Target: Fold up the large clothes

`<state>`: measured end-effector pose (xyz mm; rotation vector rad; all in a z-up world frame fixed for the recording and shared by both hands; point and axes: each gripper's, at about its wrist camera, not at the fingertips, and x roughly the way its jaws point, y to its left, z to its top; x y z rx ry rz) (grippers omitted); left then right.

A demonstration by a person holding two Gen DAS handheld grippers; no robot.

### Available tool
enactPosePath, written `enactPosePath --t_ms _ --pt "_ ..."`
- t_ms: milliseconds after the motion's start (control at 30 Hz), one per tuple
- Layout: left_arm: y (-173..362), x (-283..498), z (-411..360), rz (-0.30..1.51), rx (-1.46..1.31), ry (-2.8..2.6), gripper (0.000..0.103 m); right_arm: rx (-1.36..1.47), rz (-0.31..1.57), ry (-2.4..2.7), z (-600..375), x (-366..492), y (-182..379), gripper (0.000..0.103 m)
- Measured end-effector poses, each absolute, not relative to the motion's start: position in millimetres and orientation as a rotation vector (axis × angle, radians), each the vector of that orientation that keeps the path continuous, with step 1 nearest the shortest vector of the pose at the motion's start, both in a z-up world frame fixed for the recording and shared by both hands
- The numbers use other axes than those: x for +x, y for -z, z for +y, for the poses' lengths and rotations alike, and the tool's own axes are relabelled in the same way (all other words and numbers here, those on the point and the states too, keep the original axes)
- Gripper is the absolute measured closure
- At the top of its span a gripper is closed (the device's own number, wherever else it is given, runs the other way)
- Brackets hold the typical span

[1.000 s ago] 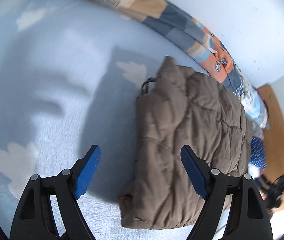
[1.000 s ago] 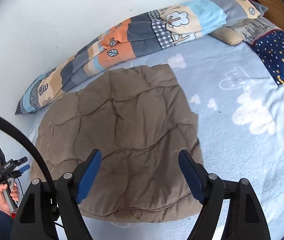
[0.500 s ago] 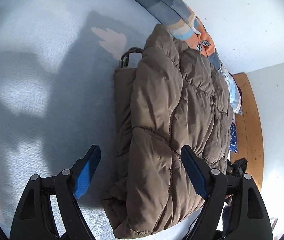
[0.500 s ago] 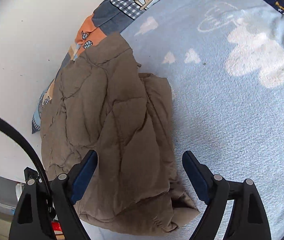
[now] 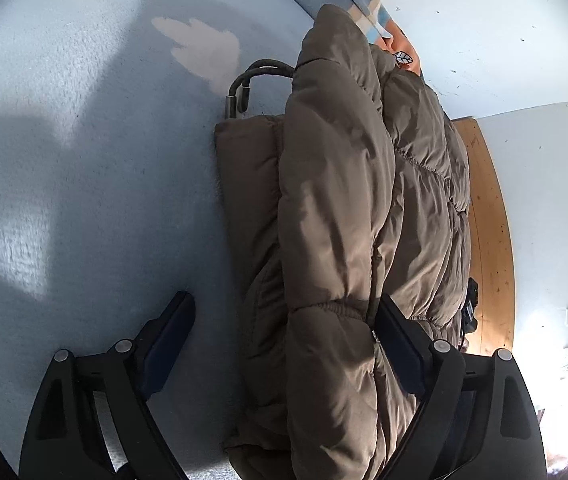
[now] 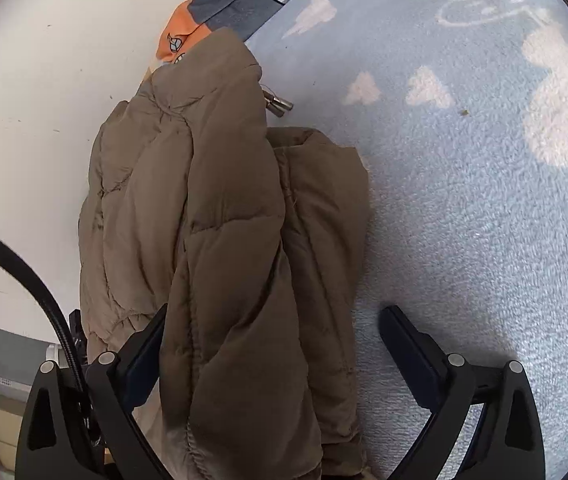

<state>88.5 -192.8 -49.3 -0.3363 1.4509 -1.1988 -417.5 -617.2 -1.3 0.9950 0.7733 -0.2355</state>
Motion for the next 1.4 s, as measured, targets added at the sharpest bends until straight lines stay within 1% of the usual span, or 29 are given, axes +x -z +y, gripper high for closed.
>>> enactPosePath --t_ms 167,333,500,533,600,633,667,700,733,800,900,1100,1133,1400 --pt "53.7 105.6 -207.4 1.46 -0.307 1.249 0.014 0.939 0.812 0.158 -623.9 -395.2 3.3 0.0" --pt "47.0 125.6 -231.2 1.439 -0.219 1.33 0.014 0.835 0.865 0.061 -622.6 -369.9 3.8 0.0" --pt "43.3 137.5 -256.0 1.412 -0.169 1.374 0.016 0.803 0.849 -0.006 -627.5 -352.4 9.1 0.0" --pt "40.9 139.0 -260.5 1.397 -0.152 1.381 0.017 0.796 0.848 -0.013 -627.0 -348.8 8.9 0.0" --pt "36.1 140.3 -264.4 1.368 -0.139 1.41 0.035 0.778 0.846 -0.02 -623.6 -339.7 8.1 0.001" --pt "34.1 141.7 -265.8 1.36 -0.142 1.419 0.04 0.762 0.84 -0.022 -620.1 -340.6 6.7 0.004" --pt "31.8 141.8 -267.2 1.355 -0.14 1.426 0.049 0.755 0.83 -0.029 -617.3 -338.8 5.3 0.018" --pt "28.0 141.6 -268.3 1.347 -0.123 1.425 0.053 0.755 0.815 -0.045 -614.0 -338.4 3.2 0.024" --pt "23.7 141.2 -269.5 1.34 -0.102 1.422 0.056 0.751 0.803 -0.051 -610.7 -340.1 0.6 0.035" --pt "14.3 138.7 -270.6 1.32 -0.074 1.415 0.064 0.703 0.805 -0.037 -602.7 -339.5 -7.9 0.05" --pt "4.0 133.0 -270.0 1.296 -0.052 1.379 0.068 0.624 0.807 0.005 -587.9 -337.9 -25.2 0.06" --pt "-27.0 108.2 -251.3 1.237 -0.029 1.344 0.074 0.54 0.794 0.051 -563.8 -340.2 -52.4 0.067" --pt "-25.0 98.3 -247.6 1.231 -0.015 1.348 0.074 0.529 0.79 0.055 -560.8 -339.4 -55.8 0.067" --pt "-60.7 61.1 -233.9 1.21 0.016 1.356 0.075 0.484 0.78 0.045 -536.0 -338.8 -87.3 0.068"
